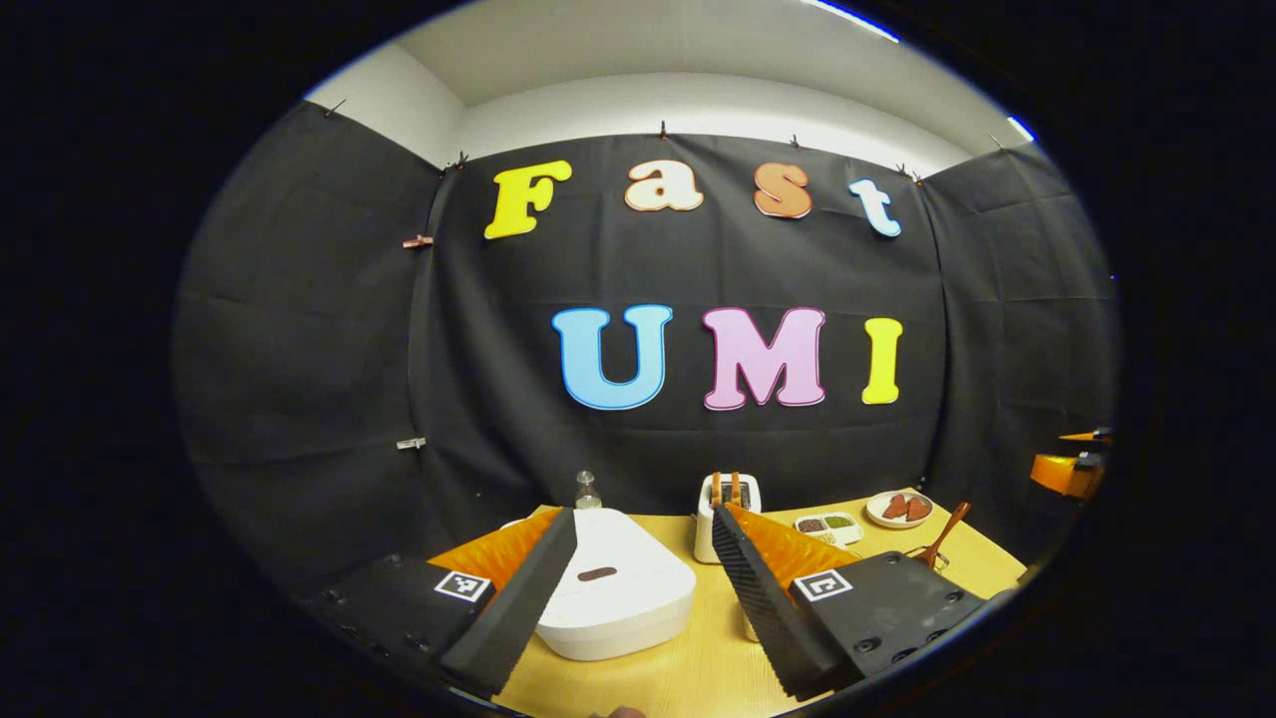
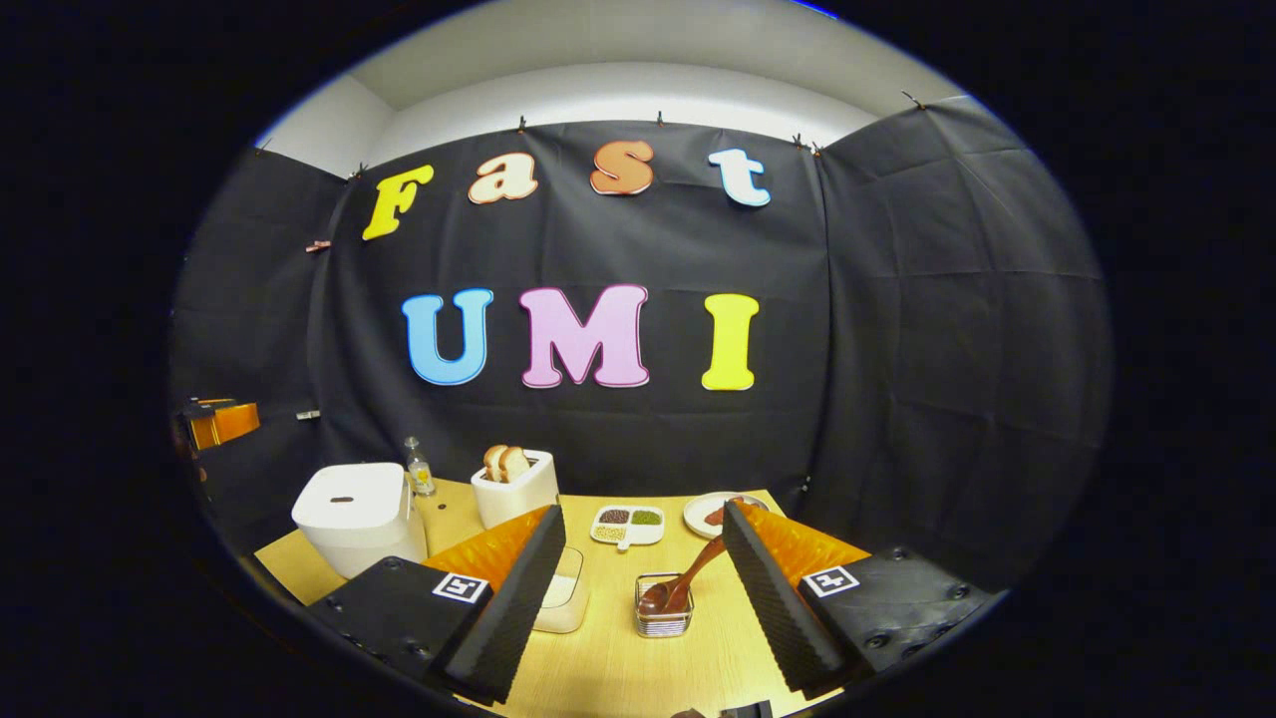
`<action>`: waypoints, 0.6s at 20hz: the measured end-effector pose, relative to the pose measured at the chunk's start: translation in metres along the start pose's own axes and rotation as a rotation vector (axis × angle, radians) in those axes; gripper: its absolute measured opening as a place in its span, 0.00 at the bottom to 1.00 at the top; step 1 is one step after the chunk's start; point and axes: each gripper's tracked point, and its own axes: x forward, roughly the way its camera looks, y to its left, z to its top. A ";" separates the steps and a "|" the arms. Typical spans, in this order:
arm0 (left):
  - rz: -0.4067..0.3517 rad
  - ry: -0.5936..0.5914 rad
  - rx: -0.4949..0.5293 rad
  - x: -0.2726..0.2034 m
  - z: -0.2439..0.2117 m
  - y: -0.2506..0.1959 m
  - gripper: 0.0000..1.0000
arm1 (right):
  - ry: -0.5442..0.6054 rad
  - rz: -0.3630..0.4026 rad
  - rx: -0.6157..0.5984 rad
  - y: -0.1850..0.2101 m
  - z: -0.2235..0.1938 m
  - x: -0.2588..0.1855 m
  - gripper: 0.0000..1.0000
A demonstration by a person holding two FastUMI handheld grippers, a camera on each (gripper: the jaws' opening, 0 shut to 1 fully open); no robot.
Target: Close the left gripper, press the button to open the rice cooker; take a wooden spoon from the chopstick holder with the right hand, scoop a spoonful of rice and pour it into the rice cooker, then put the wooden spoon back into the chopstick holder.
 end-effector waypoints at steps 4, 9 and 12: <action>-0.043 0.023 -0.103 -0.022 -0.014 -0.023 0.98 | 0.000 -0.007 0.029 0.013 0.005 -0.020 0.98; -0.080 0.056 -0.081 -0.041 -0.032 -0.029 0.95 | 0.024 -0.013 0.047 0.015 -0.009 -0.041 0.98; -0.093 0.059 -0.080 -0.044 -0.034 -0.034 0.96 | 0.024 -0.028 0.055 0.007 -0.011 -0.047 0.98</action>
